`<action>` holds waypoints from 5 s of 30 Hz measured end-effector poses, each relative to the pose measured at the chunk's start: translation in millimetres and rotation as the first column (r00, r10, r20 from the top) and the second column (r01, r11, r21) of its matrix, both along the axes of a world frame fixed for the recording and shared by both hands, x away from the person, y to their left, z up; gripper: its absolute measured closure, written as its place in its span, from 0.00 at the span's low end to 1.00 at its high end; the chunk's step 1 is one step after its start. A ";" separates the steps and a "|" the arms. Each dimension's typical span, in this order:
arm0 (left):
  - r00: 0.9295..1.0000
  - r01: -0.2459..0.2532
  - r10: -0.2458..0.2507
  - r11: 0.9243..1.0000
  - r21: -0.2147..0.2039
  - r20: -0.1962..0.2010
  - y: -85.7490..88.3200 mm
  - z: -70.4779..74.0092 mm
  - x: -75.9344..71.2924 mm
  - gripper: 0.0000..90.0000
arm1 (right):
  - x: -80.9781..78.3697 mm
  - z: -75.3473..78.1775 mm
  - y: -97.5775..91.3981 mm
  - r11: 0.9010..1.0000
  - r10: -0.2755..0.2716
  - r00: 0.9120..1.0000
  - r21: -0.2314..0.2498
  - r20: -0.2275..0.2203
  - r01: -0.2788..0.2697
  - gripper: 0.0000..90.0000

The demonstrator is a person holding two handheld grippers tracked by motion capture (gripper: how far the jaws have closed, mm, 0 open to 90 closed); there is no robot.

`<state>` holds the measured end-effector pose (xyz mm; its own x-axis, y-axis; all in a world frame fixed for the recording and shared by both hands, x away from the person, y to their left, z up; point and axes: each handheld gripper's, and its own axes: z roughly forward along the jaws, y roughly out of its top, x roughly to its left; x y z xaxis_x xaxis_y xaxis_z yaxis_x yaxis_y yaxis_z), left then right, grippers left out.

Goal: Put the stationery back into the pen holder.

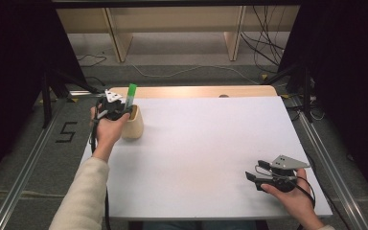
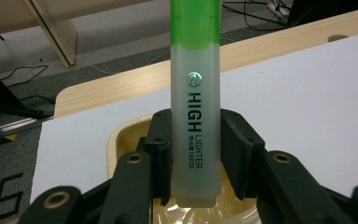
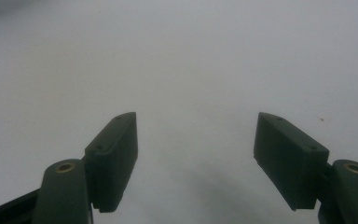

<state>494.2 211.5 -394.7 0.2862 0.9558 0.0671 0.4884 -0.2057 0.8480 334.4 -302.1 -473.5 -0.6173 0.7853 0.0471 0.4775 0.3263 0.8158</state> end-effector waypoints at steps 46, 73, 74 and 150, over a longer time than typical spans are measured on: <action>1.000 -0.016 0.016 1.000 0.015 0.001 3.6 -19.9 5.8 0.73 | 0.0 -0.4 0.0 1.000 0.003 1.000 -0.001 -0.001 -0.003 0.34; 0.998 -0.051 0.050 0.997 0.056 0.030 3.6 -14.5 -0.8 0.50 | 0.2 -0.4 0.1 1.000 0.007 1.000 0.000 0.003 -0.007 0.34; 0.998 -0.057 0.055 0.997 0.053 0.034 4.2 -12.4 -2.3 0.45 | 0.3 -0.5 0.1 1.000 0.007 1.000 0.001 0.002 -0.007 0.34; 0.960 0.280 -0.279 0.960 0.028 -0.035 -53.5 -10.6 -87.4 0.27 | -1.3 0.2 1.9 1.000 0.011 1.000 -0.003 0.009 -0.011 0.34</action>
<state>406.8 158.0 -405.3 0.5443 0.8347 0.0835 0.4332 -0.3649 0.8242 333.1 -300.2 -473.3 -0.6264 0.7785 0.0391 0.4667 0.3343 0.8188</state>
